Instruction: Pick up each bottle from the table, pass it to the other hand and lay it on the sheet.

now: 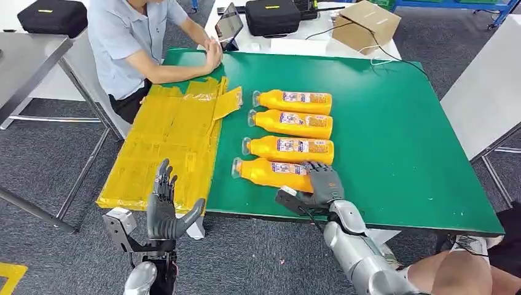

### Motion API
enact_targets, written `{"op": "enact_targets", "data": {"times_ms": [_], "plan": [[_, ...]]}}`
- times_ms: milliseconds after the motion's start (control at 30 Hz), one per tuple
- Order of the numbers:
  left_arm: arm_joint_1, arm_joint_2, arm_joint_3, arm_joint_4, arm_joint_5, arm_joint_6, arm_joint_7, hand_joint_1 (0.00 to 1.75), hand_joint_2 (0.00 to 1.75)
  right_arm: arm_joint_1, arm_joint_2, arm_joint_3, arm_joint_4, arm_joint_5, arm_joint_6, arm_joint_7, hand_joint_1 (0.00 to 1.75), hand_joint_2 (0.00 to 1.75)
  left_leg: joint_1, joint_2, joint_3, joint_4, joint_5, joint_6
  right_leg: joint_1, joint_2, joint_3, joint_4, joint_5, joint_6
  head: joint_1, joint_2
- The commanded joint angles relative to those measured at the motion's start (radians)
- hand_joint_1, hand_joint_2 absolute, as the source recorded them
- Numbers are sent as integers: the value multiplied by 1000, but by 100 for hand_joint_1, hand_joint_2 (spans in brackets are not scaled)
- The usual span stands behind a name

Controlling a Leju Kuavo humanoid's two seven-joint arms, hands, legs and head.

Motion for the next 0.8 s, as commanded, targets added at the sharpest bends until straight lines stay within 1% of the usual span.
{"op": "enact_targets", "data": {"times_ms": [33,67,100,133,167,200,233,267,300,333,367,400,433,567,633,667,800], "plan": [[-65,8,10,115,80,26,15,0,175,118,44,-48,-133,-305,70,-244,175,175,1,-3,2,-3,1,-2,2,-5,3,-2,0,-2,0,0],[-66,7,9,117,105,30,28,0,175,144,46,-31,-206,-363,42,-278,175,175,1,-3,1,-2,1,-1,2,-4,2,-2,0,-2,0,0],[-67,8,6,117,114,31,34,0,175,156,46,-19,-241,-388,37,-286,175,175,1,-2,1,-1,0,-1,1,-3,1,-1,0,-1,0,0],[-67,10,-1,119,128,28,44,0,175,186,47,0,-329,-423,18,-309,175,175,1,-1,0,-2,0,-1,2,-3,1,-1,0,-2,0,0],[-67,9,-5,120,142,25,53,0,175,206,47,14,-388,-456,14,-309,175,175,0,-1,-1,-1,0,-1,1,-2,0,0,-1,-2,0,0],[-66,9,-9,121,158,17,65,0,175,222,43,32,-438,-468,-1,-306,175,175,0,-2,-2,-1,0,-1,1,-3,-1,0,-1,-2,0,0],[-66,9,-12,123,167,11,72,0,175,230,41,43,-467,-472,-14,-304,175,175,1,-1,-3,0,0,-1,2,-2,-2,0,-1,-1,0,0],[-64,9,-23,126,180,0,82,0,175,249,42,57,-523,-485,-37,-303,175,175,0,-3,-3,-1,0,-1,1,-4,-2,1,-2,-2,0,0],[-62,12,-33,127,184,-9,87,0,175,255,39,70,-546,-482,-58,-298,175,175,0,-4,-6,0,1,-1,1,-3,-4,1,-1,-1,0,0],[-60,23,-59,127,179,-40,89,0,175,262,39,77,-567,-477,-85,-300,171,175,0,-3,-6,0,-1,-1,1,-3,-3,1,-2,-2,0,0],[-57,33,-80,128,170,-69,85,0,175,261,40,81,-570,-475,-93,-300,173,175,0,-4,-8,0,0,-1,0,-3,-5,2,-2,-1,0,0],[-56,40,-93,129,163,-92,80,0,175,260,42,81,-572,-480,-97,-301,169,175,0,-3,-9,0,1,-1,0,-2,-7,1,-1,-1,0,0],[-53,46,-110,137,166,-137,81,0,175,257,50,80,-572,-498,-99,-316,173,175,0,-2,-8,0,0,-1,0,-2,-6,1,-2,-1,0,0],[-51,41,-112,143,165,-138,80,0,175,253,53,83,-569,-500,-98,-317,173,175,0,-2,-9,-1,0,-1,0,-2,-6,0,-2,-2,0,0],[-51,41,-112,143,165,-138,80,0,175,253,53,83,-569,-500,-98,-317,173,175,0,-2,-12,-1,0,-1,0,-1,-10,0,-1,-1,0,0],[-53,42,-109,143,165,-139,80,0,175,252,53,83,-565,-502,-101,-318,173,175,0,-3,-10,-1,0,-1,0,-2,-8,0,-2,-2,0,0],[-53,42,-109,143,165,-139,80,0,175,252,53,83,-565,-502,-101,-318,173,175,0,-3,-12,-1,0,-1,0,-2,-10,0,-1,-1,0,0]]}}
